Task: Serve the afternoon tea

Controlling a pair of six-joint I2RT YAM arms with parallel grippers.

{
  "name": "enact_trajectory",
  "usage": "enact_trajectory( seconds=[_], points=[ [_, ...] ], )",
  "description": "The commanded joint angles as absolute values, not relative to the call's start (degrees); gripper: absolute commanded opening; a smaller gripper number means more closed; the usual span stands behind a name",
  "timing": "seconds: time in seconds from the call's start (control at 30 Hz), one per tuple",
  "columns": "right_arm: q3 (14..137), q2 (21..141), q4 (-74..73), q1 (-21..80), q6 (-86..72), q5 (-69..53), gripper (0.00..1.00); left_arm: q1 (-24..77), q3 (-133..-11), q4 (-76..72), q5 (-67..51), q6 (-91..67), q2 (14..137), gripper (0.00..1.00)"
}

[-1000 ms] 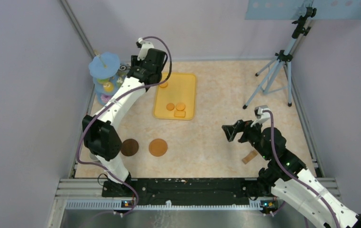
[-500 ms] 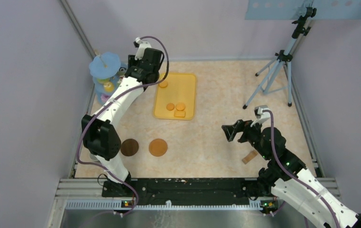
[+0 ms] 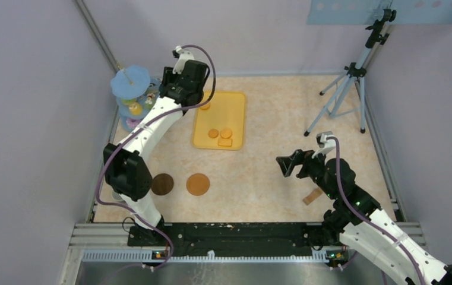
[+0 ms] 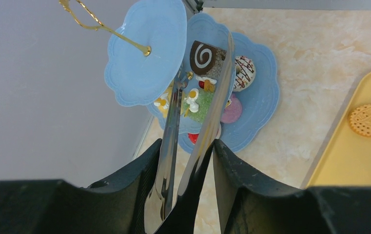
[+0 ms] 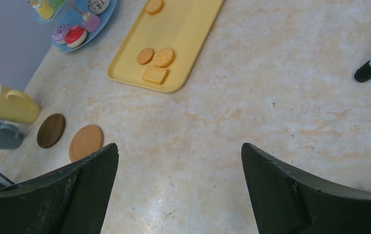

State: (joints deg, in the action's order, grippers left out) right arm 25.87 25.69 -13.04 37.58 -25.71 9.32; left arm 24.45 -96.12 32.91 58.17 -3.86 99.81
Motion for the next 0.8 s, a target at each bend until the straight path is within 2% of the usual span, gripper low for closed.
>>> enact_trajectory(
  seconds=[0.0,0.77],
  points=[
    [25.9,25.8,-10.7,37.2,-26.2,8.9,0.94,25.3,-97.6,30.1,62.4,-1.3,97.5,0.45],
    [25.8,25.5,-11.0,37.2,-26.3,8.9,0.94,30.7,-99.8,28.1,67.2,3.5,99.9,0.45]
  ],
)
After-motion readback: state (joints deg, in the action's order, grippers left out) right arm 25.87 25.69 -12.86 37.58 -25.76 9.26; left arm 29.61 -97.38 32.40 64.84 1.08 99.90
